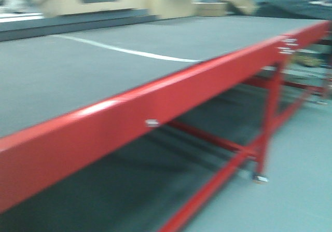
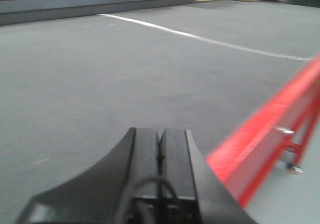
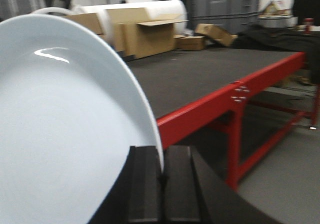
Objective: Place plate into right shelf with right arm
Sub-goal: 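Carry the plate in the right gripper while driving to the shelf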
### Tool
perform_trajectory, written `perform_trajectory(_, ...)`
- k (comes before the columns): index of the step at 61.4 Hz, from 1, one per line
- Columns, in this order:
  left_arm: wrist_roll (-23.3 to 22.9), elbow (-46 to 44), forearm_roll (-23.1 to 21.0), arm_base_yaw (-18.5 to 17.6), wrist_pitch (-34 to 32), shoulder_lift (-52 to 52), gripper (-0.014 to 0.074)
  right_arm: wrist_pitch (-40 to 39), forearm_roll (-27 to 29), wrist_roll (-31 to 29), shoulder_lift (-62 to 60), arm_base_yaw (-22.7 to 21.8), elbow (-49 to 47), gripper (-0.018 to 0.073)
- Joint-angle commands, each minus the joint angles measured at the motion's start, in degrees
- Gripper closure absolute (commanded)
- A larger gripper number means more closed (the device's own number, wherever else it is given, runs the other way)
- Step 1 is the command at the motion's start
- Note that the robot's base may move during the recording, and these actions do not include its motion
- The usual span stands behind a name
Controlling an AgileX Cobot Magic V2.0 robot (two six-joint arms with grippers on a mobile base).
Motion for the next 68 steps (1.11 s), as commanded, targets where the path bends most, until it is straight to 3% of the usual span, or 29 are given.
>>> perform_trajectory(1,-0.40,0.59,-0.47,-0.11,-5.16,-0.59,0.0724,-5.16,-0.02,-0.38,0.36,-0.17,-1.72,0.0509)
perform_trajectory(68,-0.40,0.59,-0.47,-0.11,-5.16,-0.59,0.0724,-5.16,-0.02,-0.38,0.43,-0.17,-1.72,0.0509)
